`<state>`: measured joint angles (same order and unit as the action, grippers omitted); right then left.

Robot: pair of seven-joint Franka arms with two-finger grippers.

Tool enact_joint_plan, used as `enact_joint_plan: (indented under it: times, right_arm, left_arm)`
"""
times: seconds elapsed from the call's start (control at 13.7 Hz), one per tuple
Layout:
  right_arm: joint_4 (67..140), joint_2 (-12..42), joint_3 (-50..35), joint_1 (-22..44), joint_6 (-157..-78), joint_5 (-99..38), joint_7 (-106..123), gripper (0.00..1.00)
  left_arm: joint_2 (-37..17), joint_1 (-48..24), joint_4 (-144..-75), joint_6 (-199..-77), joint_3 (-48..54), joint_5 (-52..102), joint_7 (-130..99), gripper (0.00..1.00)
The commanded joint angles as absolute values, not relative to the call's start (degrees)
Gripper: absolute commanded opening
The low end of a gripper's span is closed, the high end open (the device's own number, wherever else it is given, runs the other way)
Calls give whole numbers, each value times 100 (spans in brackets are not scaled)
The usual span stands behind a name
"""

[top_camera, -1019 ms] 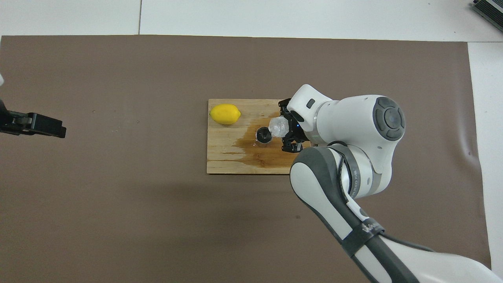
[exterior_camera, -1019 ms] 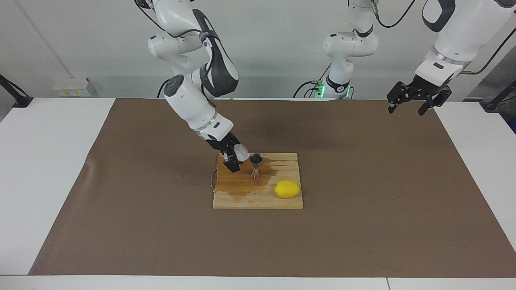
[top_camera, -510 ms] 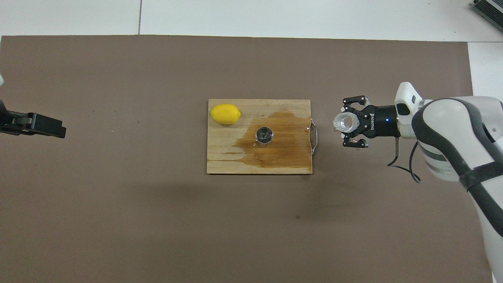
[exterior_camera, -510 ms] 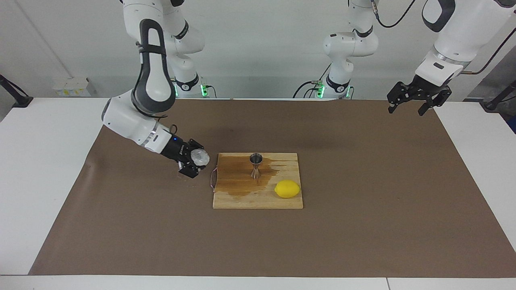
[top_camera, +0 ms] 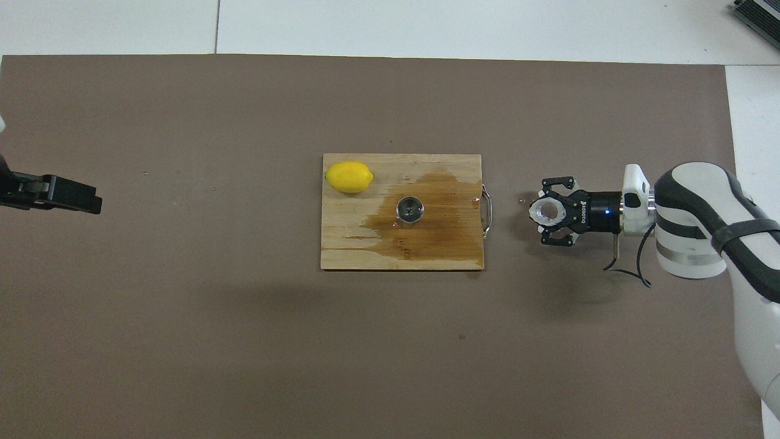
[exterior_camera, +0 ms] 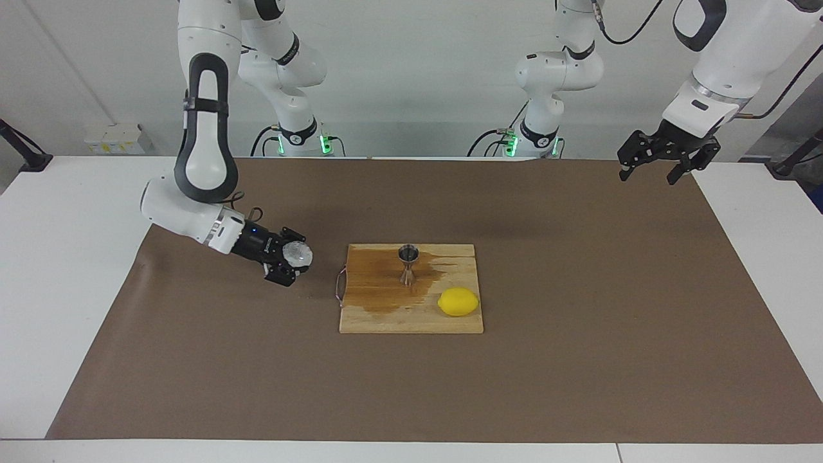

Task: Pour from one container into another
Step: 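Carry the white cup back beside the board and lower it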

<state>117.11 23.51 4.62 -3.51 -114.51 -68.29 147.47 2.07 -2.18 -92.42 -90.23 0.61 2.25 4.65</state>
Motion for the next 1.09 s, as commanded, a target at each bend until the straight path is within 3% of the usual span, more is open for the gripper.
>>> enact_joint_plan:
  times: [0.0,0.8,0.87,0.95,1.02]
  right_arm:
    - [11804,2303,396,-545,-11373,-6943,15081,0]
    - [11892,2426,387,-712,-11136,-7189,15179,0]
    - [11892,2443,387,-703,-11162,-7198,15179,27]
    - [11892,2452,387,-694,-11171,-7207,15170,86]
    - [11874,2461,387,-677,-11180,-7207,15170,100]
  left_arm:
    - [211,-185,-9167,-8903,79,141,536,100]
    - [220,-185,-9167,-8895,79,141,536,100]
    - [220,-185,-9167,-8895,79,141,536,100]
    - [220,-185,-9167,-8895,70,141,545,100]
    - [220,-185,-9167,-8895,79,141,545,100]
